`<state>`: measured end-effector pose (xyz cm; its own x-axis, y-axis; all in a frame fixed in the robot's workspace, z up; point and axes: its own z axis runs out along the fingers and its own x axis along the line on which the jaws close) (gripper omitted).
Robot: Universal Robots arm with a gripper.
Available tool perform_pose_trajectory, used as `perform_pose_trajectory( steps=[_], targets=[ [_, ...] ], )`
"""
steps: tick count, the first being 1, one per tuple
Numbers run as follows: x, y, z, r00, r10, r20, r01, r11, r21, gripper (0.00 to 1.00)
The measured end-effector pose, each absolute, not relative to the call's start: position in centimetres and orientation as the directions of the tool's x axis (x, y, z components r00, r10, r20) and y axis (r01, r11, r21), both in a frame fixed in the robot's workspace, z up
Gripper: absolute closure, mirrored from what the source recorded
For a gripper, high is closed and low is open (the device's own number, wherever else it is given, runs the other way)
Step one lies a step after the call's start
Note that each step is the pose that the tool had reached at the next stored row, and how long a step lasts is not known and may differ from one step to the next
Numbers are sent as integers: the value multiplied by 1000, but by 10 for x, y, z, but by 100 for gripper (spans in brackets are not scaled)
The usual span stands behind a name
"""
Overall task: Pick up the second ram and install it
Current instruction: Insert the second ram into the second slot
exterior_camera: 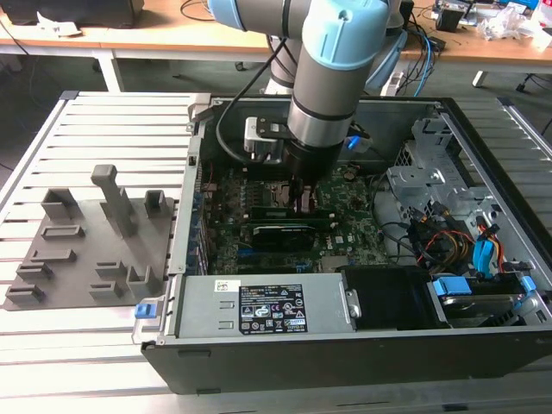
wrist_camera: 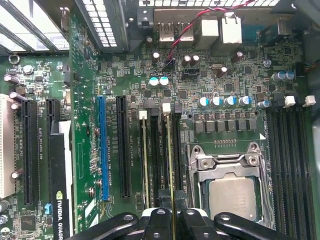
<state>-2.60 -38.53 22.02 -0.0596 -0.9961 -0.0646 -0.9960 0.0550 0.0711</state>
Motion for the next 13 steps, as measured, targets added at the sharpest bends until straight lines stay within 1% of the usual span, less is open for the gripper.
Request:
perform_pose_trajectory(
  steps=[5,6,7,10,12,13],
  targets=[
    [-26,-385,216,-59,-996,-66,-996,55,70,86],
    [-26,-385,216,-59,-996,-65,-996,55,71,78],
    [-26,-385,217,-59,-996,-64,-996,55,71,78],
    [-26,-385,235,-59,-996,-61,-996,55,71,78],
    [-26,-382,254,-59,-997,-50,-996,56,70,78],
    [-26,-380,262,-59,-998,-38,-996,57,70,80]
  ],
)
